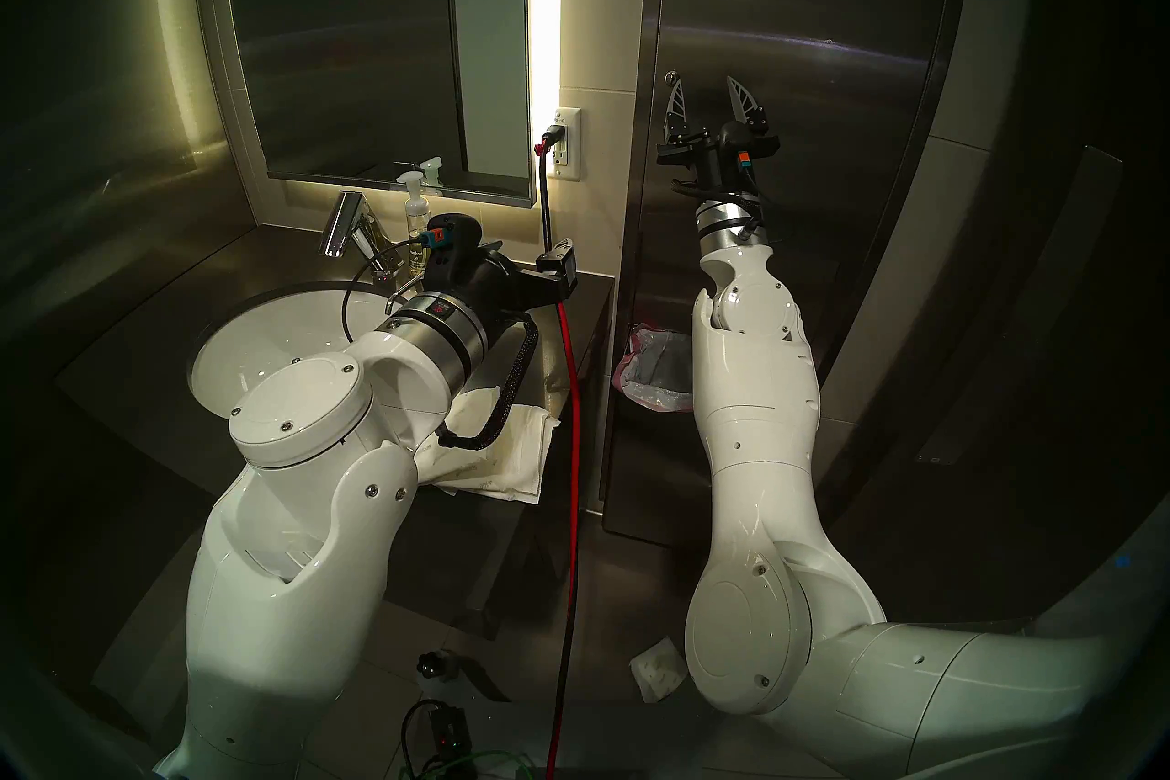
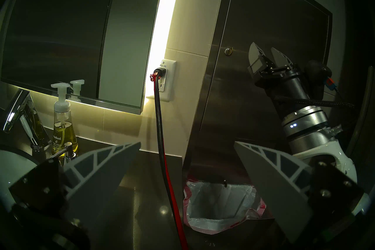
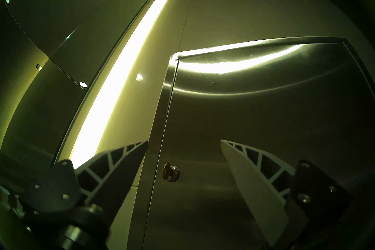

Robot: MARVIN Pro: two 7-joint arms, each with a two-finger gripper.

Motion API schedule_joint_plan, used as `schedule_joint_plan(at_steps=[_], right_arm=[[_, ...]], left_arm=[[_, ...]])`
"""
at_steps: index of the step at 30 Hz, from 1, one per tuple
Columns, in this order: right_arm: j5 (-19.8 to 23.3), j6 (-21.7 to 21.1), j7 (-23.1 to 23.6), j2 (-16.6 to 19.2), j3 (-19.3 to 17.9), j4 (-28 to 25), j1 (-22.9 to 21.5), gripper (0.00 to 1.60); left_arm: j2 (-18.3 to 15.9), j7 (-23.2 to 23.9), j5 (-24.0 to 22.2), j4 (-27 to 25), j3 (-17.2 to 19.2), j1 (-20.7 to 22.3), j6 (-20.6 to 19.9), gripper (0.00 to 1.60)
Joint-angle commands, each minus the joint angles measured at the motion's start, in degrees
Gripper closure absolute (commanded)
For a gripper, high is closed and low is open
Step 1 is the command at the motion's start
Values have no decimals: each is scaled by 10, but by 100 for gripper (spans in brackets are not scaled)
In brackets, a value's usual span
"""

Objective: Twist key and open towel dispenser

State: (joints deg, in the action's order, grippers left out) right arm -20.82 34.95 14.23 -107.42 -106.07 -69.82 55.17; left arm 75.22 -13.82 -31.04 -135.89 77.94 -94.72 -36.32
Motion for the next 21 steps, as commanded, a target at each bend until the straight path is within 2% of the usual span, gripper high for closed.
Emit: schedule_joint_plan(at_steps=[1,6,21], right_arm=[[-18,0,-18,8,1,22,-45,14],[-21,1,-25,7,3,30,-58,0],[-45,6,-61,12,2,86,-86,3]], left_arm=[[1,-1,1,-6,-1,3,0,0],[1,0,1,-5,-1,3,0,0],[1,-1,1,-6,-1,3,0,0]])
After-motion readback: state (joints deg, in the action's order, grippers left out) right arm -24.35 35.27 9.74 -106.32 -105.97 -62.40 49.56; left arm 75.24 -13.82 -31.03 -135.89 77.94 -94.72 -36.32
